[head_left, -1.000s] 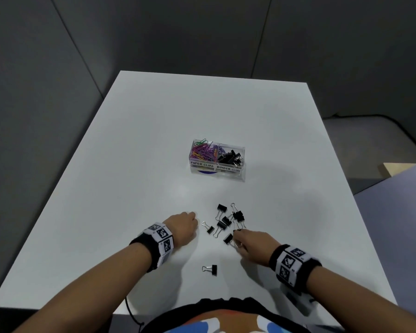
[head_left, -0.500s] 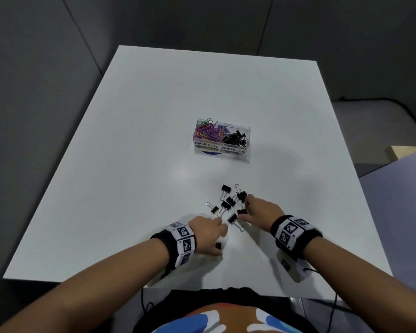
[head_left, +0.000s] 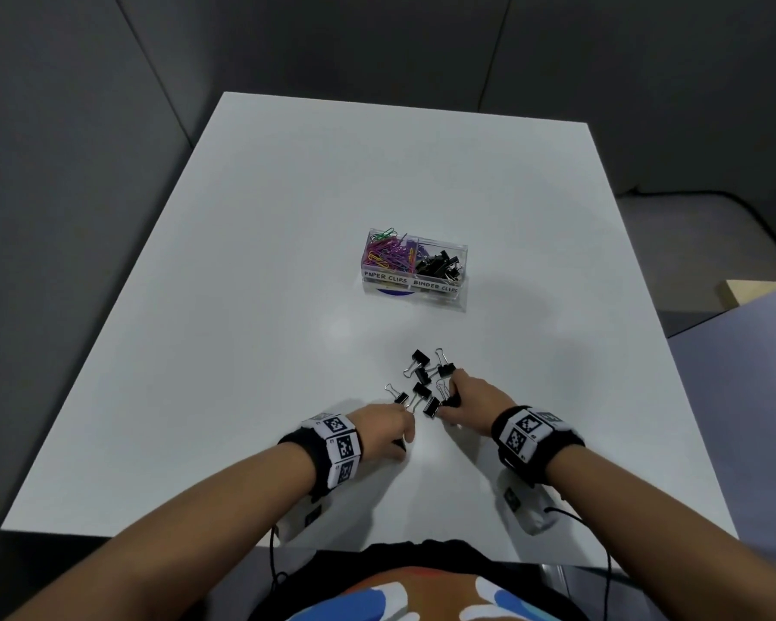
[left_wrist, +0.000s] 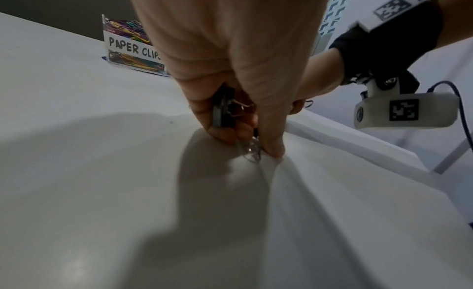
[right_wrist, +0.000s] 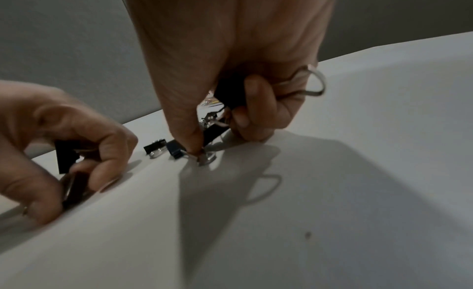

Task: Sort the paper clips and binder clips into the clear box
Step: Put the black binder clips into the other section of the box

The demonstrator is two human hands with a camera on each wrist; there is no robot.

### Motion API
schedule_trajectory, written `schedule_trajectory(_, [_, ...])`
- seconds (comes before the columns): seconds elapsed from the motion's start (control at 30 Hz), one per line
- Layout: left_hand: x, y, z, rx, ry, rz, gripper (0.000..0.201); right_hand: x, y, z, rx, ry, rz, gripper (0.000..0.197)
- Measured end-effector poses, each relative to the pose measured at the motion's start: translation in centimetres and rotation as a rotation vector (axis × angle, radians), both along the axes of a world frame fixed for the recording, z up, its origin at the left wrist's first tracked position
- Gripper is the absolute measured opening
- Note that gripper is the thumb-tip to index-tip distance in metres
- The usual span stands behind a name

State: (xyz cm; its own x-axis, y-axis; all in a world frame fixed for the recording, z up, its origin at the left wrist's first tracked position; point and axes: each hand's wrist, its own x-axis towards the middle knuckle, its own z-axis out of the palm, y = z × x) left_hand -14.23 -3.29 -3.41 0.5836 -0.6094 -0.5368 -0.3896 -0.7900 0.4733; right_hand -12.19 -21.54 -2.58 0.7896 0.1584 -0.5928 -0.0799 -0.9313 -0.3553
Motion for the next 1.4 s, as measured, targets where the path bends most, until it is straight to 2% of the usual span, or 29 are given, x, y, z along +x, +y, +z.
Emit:
schedule_trajectory(0.2, [1.1,1.6,0.3,-0.038,-0.021,0.074,0.016,0.8,-0.6,0.7,0.014,0.007,-0.031,0.020])
schedule_trajectory(0.37, [1.7,2.4,0.3,-0.048,-0.042,0.128,0.028,1.1,-1.7,0.8,0.078,-0.025,-0.056,0.008])
schedule_trajectory(0.47, [1.6,2.1,0.1,-0.032,-0.066,0.103,0.033,0.9,-1.5,0.9,0.131,-0.026,-0.032,0.020])
schedule_trajectory(0.77, [3.5,3.2,1.2,0.025,-0.178,0.140,0.034,0.0,0.1,0.4,0.036,-0.161,0.101,0.017])
schedule_trajectory(1.0, [4.0,1.9,0.8,0.116,-0.177,0.059,0.037,-1.4,0.5,0.0,0.009,-0.200,0.135,0.029])
schedule_trajectory(1.17, [4.6,1.4,0.9,0.123,-0.156,0.033,0.037,-2.8,0.7,-0.7,-0.196,-0.195,0.321,0.047])
schedule_trajectory(1.4, [5.2,1.3,0.8,0.154,-0.128,0.020,0.026,-1.8,0.4,-1.0,-0.233,-0.214,0.353,0.040])
